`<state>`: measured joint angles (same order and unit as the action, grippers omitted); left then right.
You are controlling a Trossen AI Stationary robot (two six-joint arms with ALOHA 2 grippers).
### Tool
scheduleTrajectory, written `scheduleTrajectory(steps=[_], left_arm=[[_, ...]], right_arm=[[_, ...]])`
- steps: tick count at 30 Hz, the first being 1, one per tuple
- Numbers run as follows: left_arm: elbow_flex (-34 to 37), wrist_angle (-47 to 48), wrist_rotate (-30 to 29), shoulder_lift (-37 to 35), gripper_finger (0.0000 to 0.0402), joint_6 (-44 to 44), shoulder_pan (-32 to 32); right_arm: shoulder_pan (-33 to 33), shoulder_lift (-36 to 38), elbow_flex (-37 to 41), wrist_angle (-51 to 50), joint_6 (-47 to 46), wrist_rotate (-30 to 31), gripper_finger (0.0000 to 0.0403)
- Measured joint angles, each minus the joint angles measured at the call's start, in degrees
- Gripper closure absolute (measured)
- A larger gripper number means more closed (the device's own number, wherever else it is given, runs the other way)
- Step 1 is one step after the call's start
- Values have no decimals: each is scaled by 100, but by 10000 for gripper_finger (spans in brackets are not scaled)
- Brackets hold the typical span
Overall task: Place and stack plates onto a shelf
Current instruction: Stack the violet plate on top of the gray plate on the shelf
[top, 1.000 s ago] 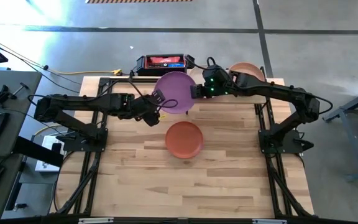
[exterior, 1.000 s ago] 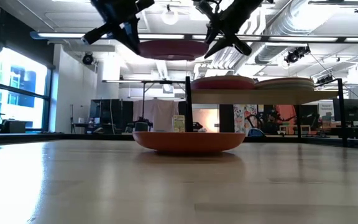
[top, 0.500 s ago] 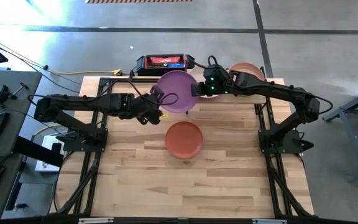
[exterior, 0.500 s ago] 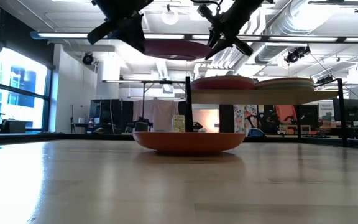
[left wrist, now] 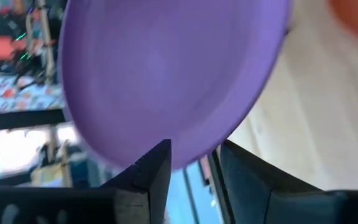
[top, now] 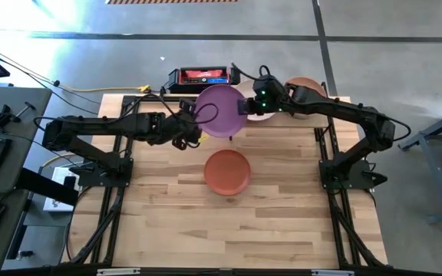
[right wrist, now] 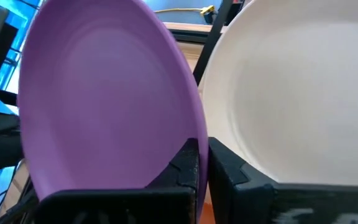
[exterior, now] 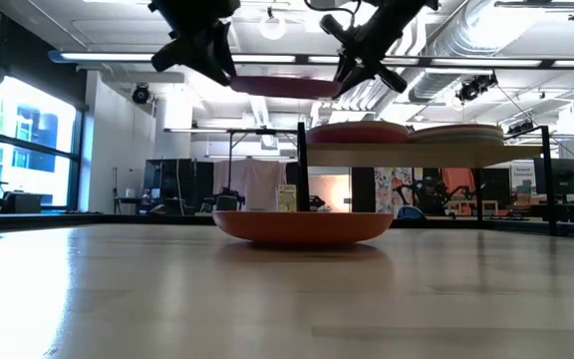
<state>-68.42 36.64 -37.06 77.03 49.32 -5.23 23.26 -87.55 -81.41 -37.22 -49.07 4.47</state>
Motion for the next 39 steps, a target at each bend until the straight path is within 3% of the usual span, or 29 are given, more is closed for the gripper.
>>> scheduleTrajectory(steps=[7,13,20,29,39], left_arm=[[-2,5,-824,-1,272,-246,-11],[-2,26,-1168,-2,273,-551,-127],[-2,55,-1103,-2,273,-779,-313],[-3,72,-453,-2,273,-1178,-575],[-4,56,-209,-2,273,-1180,-808]], right_arm=[[448,14,4,-151,306,-329,403],[904,175,4,-168,630,-696,403],[1627,512,4,-563,899,-880,403],[2563,551,4,-1403,1193,-1523,403],[2731,367,58,-1647,1317,-1802,403]])
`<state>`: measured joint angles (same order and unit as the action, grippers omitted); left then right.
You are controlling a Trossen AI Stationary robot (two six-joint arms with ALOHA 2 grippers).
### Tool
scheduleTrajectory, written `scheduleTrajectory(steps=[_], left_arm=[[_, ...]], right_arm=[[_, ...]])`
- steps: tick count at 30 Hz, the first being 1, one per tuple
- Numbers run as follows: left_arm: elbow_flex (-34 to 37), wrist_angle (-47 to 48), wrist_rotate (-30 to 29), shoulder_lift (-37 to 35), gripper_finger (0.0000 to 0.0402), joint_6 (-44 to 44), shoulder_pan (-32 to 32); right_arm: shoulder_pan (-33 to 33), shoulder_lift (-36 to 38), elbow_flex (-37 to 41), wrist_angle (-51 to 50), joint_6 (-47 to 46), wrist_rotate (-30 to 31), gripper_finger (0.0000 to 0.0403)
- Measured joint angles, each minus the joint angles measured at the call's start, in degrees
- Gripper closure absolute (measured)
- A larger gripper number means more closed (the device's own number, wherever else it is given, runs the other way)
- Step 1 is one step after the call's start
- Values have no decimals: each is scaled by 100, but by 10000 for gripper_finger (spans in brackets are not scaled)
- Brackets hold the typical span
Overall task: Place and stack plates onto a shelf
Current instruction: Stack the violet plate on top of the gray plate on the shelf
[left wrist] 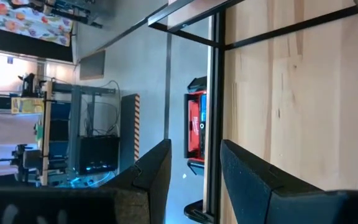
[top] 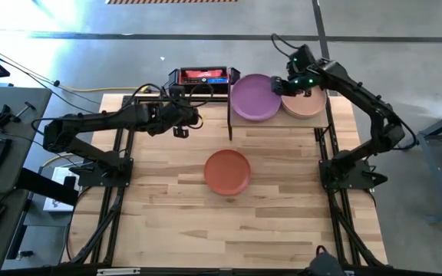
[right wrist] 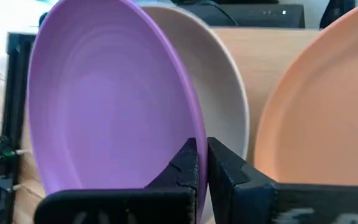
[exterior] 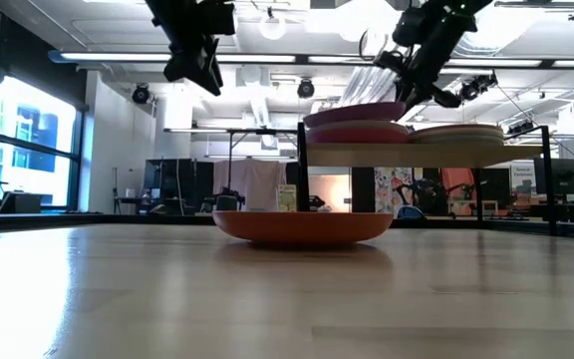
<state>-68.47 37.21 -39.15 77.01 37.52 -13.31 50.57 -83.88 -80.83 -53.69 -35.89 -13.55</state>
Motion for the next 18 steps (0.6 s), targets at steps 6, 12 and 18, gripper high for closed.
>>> scheduleTrajectory(steps=[6,12,18], left_arm=[[0,-17,42,0,273,4,-102],[0,-19,168,0,273,4,-136],[0,-19,170,0,273,9,-134]], right_arm=[[-114,-226,12,67,-5,105,403],[-103,-242,12,31,-7,309,403],[-105,-242,12,-48,-5,309,403]])
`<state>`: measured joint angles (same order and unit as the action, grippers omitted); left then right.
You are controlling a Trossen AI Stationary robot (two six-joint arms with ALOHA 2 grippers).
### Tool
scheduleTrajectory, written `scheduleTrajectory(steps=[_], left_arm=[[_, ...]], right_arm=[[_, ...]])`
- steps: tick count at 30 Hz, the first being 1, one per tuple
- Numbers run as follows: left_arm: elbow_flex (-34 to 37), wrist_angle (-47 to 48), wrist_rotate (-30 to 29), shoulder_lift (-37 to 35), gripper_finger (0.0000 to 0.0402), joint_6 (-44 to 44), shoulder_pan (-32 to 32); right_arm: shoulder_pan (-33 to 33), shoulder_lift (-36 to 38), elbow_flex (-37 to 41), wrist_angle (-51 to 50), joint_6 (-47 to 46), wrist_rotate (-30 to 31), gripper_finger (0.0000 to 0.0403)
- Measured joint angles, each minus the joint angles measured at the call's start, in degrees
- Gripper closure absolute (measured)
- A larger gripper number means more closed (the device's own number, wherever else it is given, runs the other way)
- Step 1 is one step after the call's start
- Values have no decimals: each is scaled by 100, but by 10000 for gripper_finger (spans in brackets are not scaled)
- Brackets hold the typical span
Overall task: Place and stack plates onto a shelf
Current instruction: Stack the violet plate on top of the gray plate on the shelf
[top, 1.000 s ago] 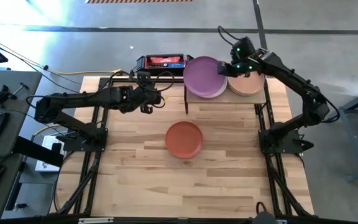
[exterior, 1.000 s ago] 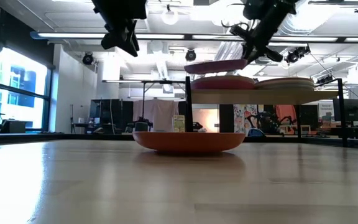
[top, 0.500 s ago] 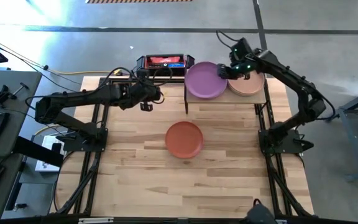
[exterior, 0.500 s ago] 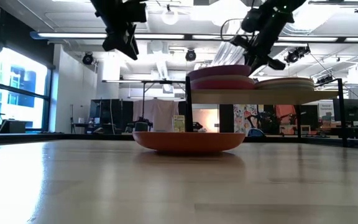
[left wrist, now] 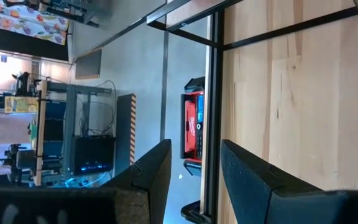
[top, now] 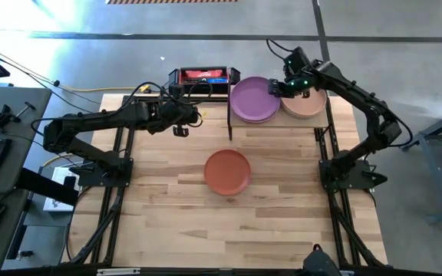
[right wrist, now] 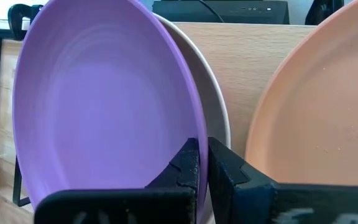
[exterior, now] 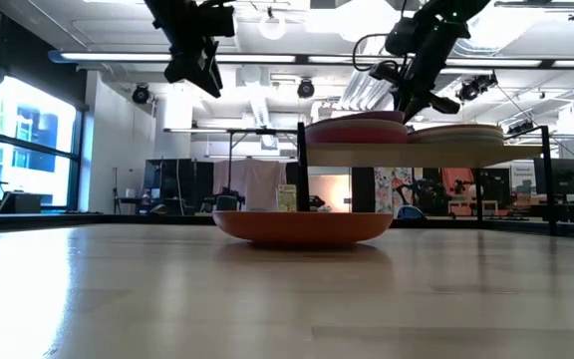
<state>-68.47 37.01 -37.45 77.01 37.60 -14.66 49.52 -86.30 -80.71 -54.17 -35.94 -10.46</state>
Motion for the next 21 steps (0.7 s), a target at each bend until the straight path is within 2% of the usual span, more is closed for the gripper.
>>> scheduleTrajectory(steps=[13,21], left_arm=[[0,-1,0,0,273,-9,0],[0,-2,0,0,273,-144,0]], right_arm=[[0,0,0,12,44,59,399],[-5,0,0,43,16,57,328]])
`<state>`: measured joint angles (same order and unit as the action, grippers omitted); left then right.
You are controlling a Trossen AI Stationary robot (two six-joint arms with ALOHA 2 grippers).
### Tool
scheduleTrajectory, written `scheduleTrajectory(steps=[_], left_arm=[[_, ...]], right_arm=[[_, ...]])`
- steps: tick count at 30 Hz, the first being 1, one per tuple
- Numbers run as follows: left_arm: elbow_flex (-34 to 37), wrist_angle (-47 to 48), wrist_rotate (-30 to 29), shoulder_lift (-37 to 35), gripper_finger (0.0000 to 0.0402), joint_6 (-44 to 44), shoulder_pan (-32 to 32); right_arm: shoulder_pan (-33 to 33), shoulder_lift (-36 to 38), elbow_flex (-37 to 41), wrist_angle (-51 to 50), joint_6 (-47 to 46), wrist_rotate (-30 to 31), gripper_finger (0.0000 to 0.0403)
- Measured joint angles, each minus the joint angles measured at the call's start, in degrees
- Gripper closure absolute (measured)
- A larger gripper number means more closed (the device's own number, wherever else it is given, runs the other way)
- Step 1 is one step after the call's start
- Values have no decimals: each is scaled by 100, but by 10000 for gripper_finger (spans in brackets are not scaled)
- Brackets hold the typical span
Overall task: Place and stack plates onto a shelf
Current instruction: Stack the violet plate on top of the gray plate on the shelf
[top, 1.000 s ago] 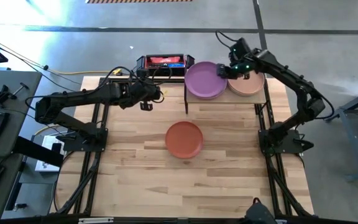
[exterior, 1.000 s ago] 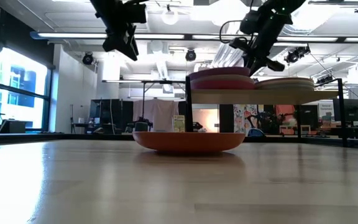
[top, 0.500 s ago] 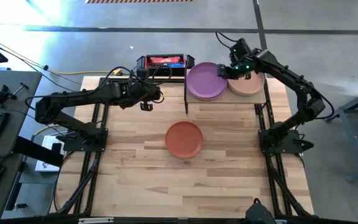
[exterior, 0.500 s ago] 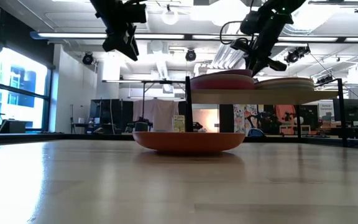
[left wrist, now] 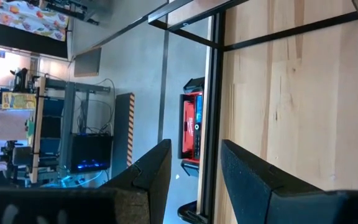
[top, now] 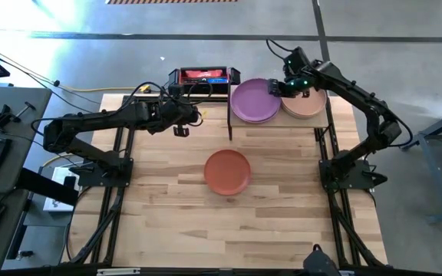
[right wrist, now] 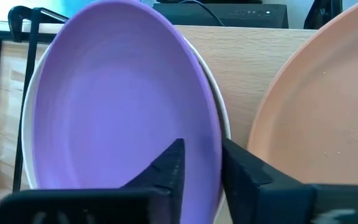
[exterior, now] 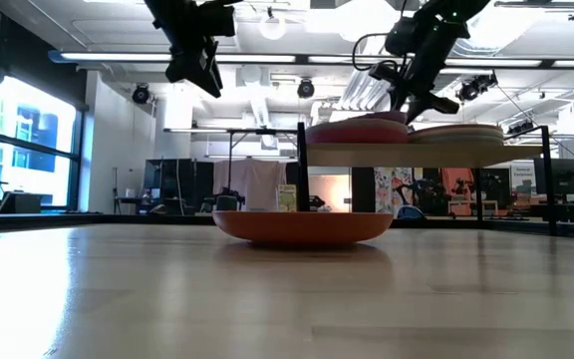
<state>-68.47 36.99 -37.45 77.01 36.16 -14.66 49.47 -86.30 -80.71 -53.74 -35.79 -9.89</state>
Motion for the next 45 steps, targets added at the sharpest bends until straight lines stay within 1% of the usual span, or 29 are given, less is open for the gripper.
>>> scheduleTrajectory(steps=[5,9,11,16,21,28,35,38,45], left_arm=[[0,0,0,0,273,-1,0],[0,1,0,0,273,-2,0],[0,0,0,0,273,-2,0],[0,1,5,0,273,0,0],[0,1,144,0,273,-2,0],[0,2,144,0,273,-16,4],[0,2,146,0,273,-269,4],[0,2,146,0,273,-267,4],[0,2,146,0,273,-310,4]], right_arm=[[15,12,0,-6,-19,-266,299],[126,130,0,-48,-19,-635,293],[177,201,0,-136,-20,-684,293],[247,342,0,-276,-18,-681,292],[252,343,0,-396,-20,-685,292],[44,343,0,-472,-36,-709,292],[-122,343,0,-663,-24,-350,292],[-165,343,0,-825,-26,-315,292],[-300,343,0,-814,-136,-210,292]])
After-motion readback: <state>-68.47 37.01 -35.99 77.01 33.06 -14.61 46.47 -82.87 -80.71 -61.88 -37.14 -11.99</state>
